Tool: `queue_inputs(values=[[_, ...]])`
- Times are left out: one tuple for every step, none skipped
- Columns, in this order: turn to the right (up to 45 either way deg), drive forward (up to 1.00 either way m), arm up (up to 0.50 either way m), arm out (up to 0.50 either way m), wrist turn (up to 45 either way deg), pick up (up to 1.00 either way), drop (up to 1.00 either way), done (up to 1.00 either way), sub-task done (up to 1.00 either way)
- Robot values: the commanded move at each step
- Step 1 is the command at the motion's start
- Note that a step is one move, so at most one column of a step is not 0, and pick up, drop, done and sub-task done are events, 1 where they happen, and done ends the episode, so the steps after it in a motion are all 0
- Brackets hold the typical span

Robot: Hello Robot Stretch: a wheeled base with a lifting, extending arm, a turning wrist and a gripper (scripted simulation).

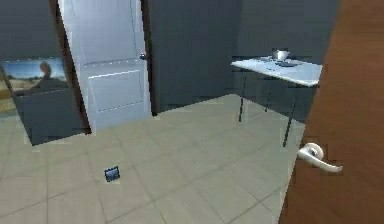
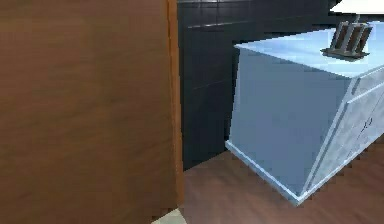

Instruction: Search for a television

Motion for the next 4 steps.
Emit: queue_inputs(values=[[-45.0,0.0,0.0,0.0,0.0,0.0,0.0,0.0,0.0],[-9.0,0.0,0.0,0.0,0.0,0.0,0.0,0.0,0.0],[0.0,1.0,0.0,0.0,0.0,0.0,0.0,0.0,0.0],[0.0,1.0,0.0,0.0,0.0,0.0,0.0,0.0,0.0]])
